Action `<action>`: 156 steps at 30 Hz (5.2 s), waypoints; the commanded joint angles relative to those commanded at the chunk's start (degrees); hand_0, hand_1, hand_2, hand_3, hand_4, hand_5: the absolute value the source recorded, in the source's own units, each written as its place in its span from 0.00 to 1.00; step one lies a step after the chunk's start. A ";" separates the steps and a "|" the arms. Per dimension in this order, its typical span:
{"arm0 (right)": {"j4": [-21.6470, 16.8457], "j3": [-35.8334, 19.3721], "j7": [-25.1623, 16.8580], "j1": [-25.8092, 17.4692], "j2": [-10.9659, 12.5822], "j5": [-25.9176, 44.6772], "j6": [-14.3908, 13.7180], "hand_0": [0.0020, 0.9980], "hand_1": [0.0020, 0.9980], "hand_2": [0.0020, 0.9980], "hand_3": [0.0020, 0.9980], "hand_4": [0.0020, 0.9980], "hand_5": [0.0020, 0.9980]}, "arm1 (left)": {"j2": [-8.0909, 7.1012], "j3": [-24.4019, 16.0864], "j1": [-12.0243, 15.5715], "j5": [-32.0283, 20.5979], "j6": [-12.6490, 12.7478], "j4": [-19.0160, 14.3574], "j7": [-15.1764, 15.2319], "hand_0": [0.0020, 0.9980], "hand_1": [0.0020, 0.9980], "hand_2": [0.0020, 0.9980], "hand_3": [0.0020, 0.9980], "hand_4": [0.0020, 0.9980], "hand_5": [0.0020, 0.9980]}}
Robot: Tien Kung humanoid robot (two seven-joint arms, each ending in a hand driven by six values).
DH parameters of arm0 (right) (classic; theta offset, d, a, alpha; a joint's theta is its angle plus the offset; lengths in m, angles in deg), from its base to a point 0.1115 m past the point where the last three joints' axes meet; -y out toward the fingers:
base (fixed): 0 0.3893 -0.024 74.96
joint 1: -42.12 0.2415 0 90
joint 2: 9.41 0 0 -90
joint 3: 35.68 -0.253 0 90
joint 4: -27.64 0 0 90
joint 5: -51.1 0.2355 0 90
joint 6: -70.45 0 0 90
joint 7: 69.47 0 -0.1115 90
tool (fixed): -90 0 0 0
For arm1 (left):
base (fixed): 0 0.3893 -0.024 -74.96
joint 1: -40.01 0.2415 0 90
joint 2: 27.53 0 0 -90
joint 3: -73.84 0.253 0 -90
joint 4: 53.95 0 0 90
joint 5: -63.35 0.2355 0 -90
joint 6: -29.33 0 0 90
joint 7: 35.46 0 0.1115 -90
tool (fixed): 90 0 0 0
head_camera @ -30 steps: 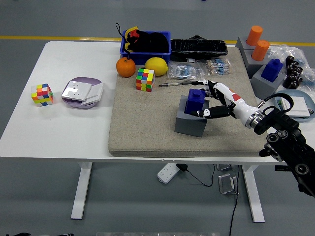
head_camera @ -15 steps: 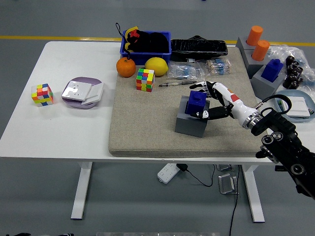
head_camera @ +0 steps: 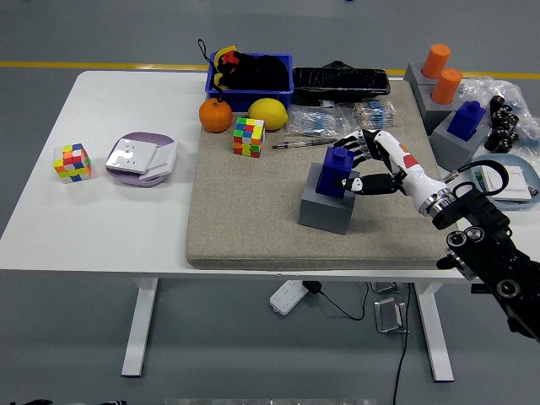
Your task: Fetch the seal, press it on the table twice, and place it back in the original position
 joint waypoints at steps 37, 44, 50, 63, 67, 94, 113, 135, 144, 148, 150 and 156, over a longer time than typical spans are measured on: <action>-6.98 -18.87 1.62 -9.21 7.10 -2.62 1.95 0.45 0.33 0.34 0.35 0.65 0.00 | 0.04 -0.77 0.06 0.30 0.00 0.03 0.02 0.82 0.81 0.79 0.84 0.79 0.40; -5.09 -20.97 1.51 -10.99 7.74 -2.95 1.97 0.45 0.33 0.34 0.35 0.65 0.00 | -0.02 -0.83 0.09 0.34 0.00 0.01 0.06 0.82 0.81 0.79 0.84 0.79 0.40; -2.58 -21.32 1.48 -11.73 7.33 -2.91 1.83 0.46 0.33 0.34 0.36 0.65 0.00 | -0.06 -0.70 0.17 0.38 0.00 -0.02 0.09 0.82 0.81 0.79 0.84 0.79 0.40; 3.64 -18.74 0.83 -11.01 6.73 -2.51 1.32 0.46 0.33 0.34 0.36 0.66 0.00 | -0.16 -0.27 0.09 0.41 -0.09 -0.06 0.10 0.82 0.81 0.79 0.84 0.79 0.40; 5.27 -17.49 0.63 -10.63 6.43 -2.37 1.13 0.46 0.33 0.34 0.36 0.66 0.00 | -0.13 -0.30 0.16 0.44 -0.12 -0.07 0.10 0.82 0.81 0.79 0.84 0.79 0.40; -2.19 -18.16 1.15 -9.52 6.79 -2.57 1.97 0.46 0.33 0.34 0.36 0.67 0.00 | 0.09 -0.98 0.28 0.55 -0.17 0.02 0.10 0.82 0.82 0.79 0.84 0.79 0.40; -7.81 -8.55 2.90 -4.53 2.91 0.89 3.51 0.46 0.33 0.35 0.36 0.67 0.00 | 0.12 -1.08 0.26 0.51 -0.18 0.00 0.05 0.82 0.82 0.79 0.84 0.80 0.40; -0.98 -3.96 1.94 -1.13 -0.22 0.65 3.12 0.46 0.34 0.34 0.37 0.68 0.00 | 0.09 -0.38 0.14 0.26 -0.20 -0.02 -0.02 0.82 0.82 0.79 0.84 0.80 0.40; 0.22 -3.74 1.87 -1.12 -0.78 0.48 3.07 0.46 0.34 0.35 0.37 0.68 0.00 | 0.14 -0.19 0.18 0.14 -0.18 -0.01 -0.04 0.82 0.82 0.79 0.84 0.80 0.40; 0.43 -3.74 1.87 -0.97 -1.17 0.32 3.07 0.46 0.34 0.35 0.37 0.68 0.00 | 0.16 -0.29 0.18 0.21 -0.20 -0.02 -0.04 0.82 0.82 0.79 0.84 0.80 0.40; 0.31 -3.65 1.87 -0.93 -1.22 0.35 3.08 0.46 0.34 0.35 0.37 0.68 0.00 | 0.15 -0.36 0.17 0.25 -0.20 -0.02 -0.03 0.82 0.82 0.79 0.84 0.80 0.40; -0.50 -3.60 1.87 -0.73 -1.31 0.39 3.07 0.46 0.34 0.35 0.37 0.68 0.00 | 0.13 -0.34 0.17 0.20 -0.21 -0.02 -0.04 0.82 0.82 0.79 0.84 0.80 0.40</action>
